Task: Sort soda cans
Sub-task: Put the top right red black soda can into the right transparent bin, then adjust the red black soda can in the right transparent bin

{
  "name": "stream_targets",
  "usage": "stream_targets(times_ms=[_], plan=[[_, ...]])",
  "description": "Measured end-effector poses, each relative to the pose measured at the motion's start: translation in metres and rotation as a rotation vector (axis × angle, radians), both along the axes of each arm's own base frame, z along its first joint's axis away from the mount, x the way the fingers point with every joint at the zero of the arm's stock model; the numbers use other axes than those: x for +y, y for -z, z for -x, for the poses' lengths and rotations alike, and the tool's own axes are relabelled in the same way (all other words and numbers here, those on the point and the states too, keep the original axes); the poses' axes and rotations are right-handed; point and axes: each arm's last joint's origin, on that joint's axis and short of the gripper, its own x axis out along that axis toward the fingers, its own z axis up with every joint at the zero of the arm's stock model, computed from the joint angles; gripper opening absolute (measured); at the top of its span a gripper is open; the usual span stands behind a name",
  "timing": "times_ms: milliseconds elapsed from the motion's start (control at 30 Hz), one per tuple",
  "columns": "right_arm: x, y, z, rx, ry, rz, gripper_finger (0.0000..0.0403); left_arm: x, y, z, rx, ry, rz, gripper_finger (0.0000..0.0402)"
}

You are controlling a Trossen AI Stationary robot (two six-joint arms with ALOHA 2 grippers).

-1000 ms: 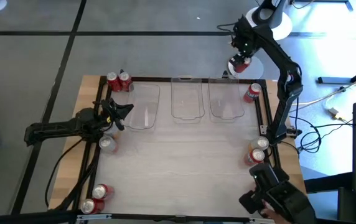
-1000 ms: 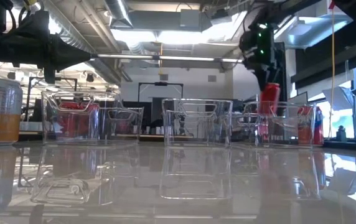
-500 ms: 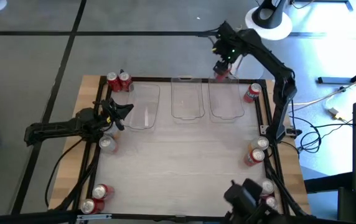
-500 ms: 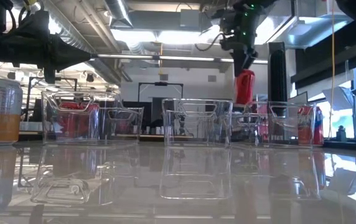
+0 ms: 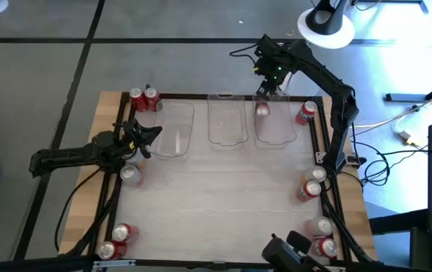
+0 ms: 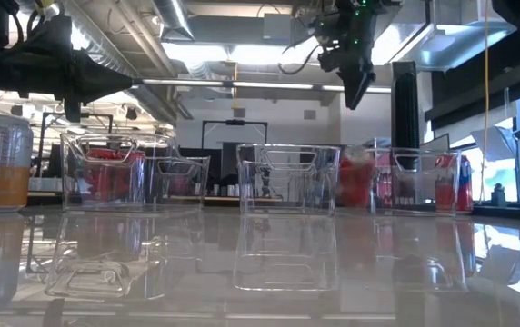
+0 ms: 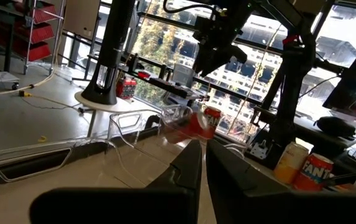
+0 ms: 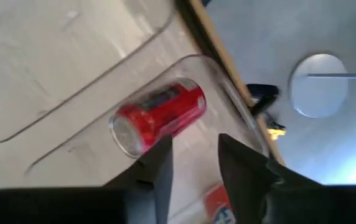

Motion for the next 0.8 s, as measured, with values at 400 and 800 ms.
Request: stream_targets(times_ms=[400, 800], plan=[[0.001, 0.0, 0.0, -0.003, -0.018, -0.011, 0.0113, 0.0, 0.0, 0.0, 0.0, 0.0, 0.0, 0.0017], [0.022, 0.019, 0.003, 0.019, 0.029, -0.168, 0.0271, 0.0, 0.002, 0.0, 0.018, 0.001, 0.012, 0.0017]])
